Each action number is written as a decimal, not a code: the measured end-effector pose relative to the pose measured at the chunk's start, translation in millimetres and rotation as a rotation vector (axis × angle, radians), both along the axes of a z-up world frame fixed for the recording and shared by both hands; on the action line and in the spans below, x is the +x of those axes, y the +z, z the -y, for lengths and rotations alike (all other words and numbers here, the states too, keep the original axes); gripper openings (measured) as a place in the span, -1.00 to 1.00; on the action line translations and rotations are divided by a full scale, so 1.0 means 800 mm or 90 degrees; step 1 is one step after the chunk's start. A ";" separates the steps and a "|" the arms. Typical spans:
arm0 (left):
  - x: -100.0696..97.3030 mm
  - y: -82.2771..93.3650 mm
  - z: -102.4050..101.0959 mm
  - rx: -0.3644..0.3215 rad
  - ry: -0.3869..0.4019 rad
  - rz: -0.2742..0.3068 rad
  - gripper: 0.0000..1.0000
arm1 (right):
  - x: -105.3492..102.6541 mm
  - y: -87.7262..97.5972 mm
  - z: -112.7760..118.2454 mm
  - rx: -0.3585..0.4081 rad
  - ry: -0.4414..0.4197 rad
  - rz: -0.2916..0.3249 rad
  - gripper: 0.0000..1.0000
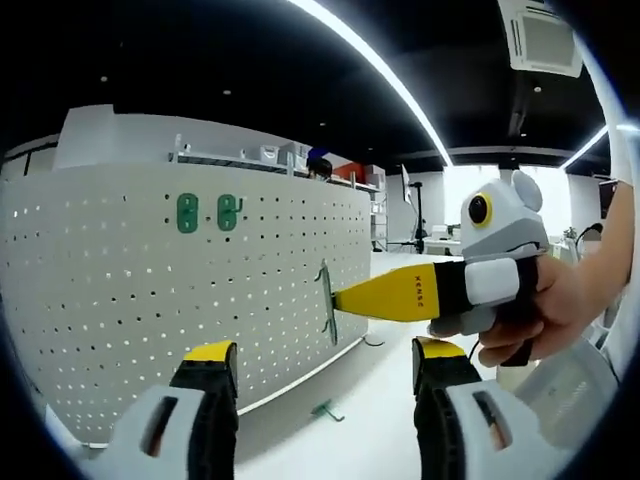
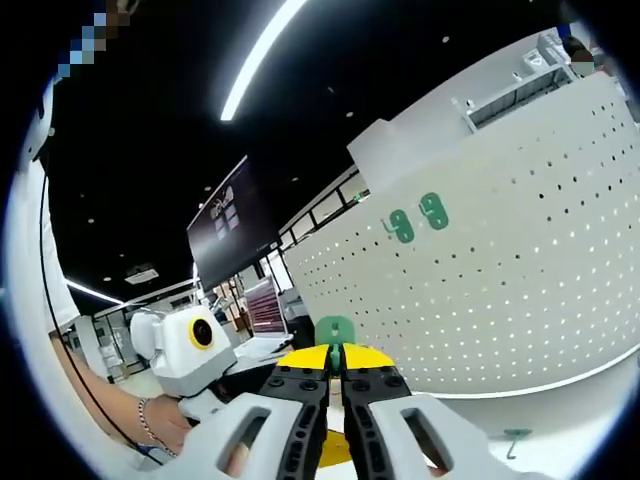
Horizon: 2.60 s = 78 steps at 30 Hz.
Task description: Insert the hook assembly into the mounting plate slot until the hook locks in place.
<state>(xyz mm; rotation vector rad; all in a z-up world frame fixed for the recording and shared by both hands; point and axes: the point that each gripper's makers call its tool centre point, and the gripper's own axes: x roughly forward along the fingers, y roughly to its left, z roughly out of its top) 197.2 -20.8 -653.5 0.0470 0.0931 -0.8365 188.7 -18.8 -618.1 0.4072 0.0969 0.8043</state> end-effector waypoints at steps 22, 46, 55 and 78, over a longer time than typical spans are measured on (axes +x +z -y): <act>-0.001 -0.013 -0.003 0.012 0.003 -0.016 0.48 | 0.017 0.007 0.030 -0.222 -0.104 0.108 -0.99; -0.025 -0.085 -0.033 0.045 0.002 -0.100 0.44 | 0.084 0.041 0.081 -0.203 -0.182 0.103 -0.99; -0.036 -0.102 -0.040 0.061 -0.003 -0.115 0.44 | 0.111 0.055 0.094 -0.211 -0.215 0.114 -0.99; -0.051 -0.128 -0.042 0.074 -0.013 -0.143 0.40 | 0.178 0.081 0.101 -0.242 -0.294 0.170 -0.99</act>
